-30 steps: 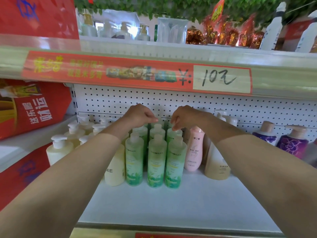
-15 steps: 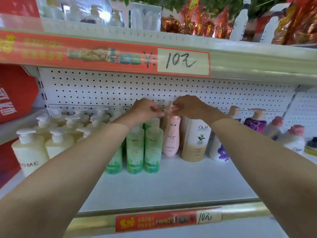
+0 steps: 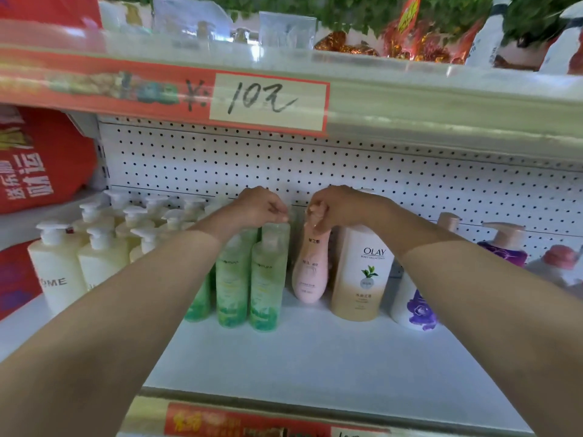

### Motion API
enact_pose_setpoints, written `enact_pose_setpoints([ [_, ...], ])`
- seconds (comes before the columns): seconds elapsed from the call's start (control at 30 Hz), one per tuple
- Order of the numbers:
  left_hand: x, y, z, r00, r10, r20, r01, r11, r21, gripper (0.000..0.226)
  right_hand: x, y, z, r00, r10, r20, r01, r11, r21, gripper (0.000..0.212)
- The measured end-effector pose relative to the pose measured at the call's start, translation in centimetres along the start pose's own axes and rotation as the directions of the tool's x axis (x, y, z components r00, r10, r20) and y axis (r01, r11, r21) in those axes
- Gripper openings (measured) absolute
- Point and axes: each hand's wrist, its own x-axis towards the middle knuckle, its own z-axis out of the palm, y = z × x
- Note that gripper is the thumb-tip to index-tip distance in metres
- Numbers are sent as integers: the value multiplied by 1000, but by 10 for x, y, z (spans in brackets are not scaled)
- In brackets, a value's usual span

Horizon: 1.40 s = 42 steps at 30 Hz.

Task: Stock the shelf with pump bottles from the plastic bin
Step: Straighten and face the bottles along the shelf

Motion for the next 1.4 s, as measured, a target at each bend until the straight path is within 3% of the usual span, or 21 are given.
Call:
enact_pose_setpoints([
  [0.17, -1, -3, 1, 1000, -2, -4, 2, 1000, -29, 30, 2, 6, -1, 999, -15, 31, 12, 994, 105, 50],
  [0.33, 2, -11, 1, 1000, 15, 24, -14, 998, -55, 29, 3, 6, 1, 999, -4, 38, 2, 998, 55, 58],
  [0.53, 5, -14, 0, 999, 30, 31, -28, 997, -74, 30, -2, 6, 2, 999, -18, 28, 12, 978, 210, 33],
  [0.67, 8, -18, 2, 999, 34, 12, -33, 996, -80, 31, -4, 2, 1, 999, -15, 53, -4, 942, 335, 59],
  [0.87, 12, -22, 3, 999, 42, 24, -39, 995, -95, 29, -3, 4, 5, 999, -6, 32, -11, 864, 504, 34],
  [1.3, 17, -23, 3, 997, 35, 63, -28, 994, -105, 24, -9, 2, 9, 999, -46, 29, 21, 817, 577, 32],
  [1.4, 18, -22, 1, 998, 37, 58, -31, 994, -102, 18, -13, 3, 7, 999, -51, 19, 30, 811, 584, 42],
])
